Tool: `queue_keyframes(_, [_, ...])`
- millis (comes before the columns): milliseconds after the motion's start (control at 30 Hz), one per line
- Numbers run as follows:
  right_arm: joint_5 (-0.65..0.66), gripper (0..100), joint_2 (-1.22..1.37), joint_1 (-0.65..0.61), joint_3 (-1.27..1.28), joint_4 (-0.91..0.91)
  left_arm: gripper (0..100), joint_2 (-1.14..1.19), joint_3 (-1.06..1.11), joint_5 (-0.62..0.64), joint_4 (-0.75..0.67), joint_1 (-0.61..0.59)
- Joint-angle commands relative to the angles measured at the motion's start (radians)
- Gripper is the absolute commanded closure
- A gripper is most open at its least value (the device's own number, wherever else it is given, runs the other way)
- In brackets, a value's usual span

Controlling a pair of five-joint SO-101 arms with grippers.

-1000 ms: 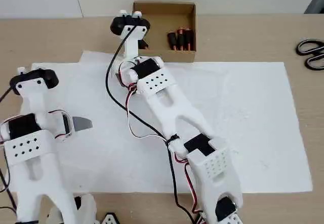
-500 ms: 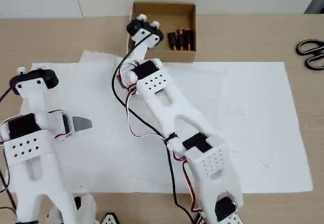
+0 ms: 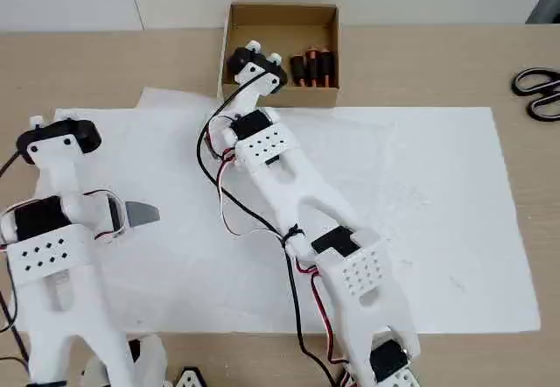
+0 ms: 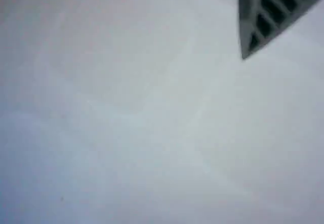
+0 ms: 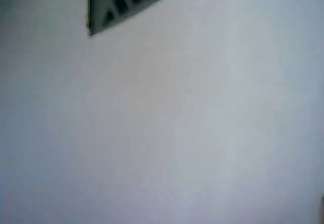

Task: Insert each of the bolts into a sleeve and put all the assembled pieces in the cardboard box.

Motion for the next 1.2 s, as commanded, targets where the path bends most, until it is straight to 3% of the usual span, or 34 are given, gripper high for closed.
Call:
queue_keyframes(0, [-0.005,73.6,-0.007,0.010,-0.034,-0.008,64,-0.002,0.002,0.006,-0.017,0.006])
queue_keyframes(200, [-0.005,88.5,0.015,0.010,-0.034,-0.010,64,0.000,0.002,0.006,-0.017,0.006])
queue_keyframes(1033, [0.002,87.8,0.104,-0.004,-0.038,0.048,64,0.003,0.004,0.006,-0.017,0.005])
queue_keyframes(1167, [0.002,97.6,0.091,-0.001,-0.040,0.084,64,0.003,0.004,0.006,-0.017,0.005])
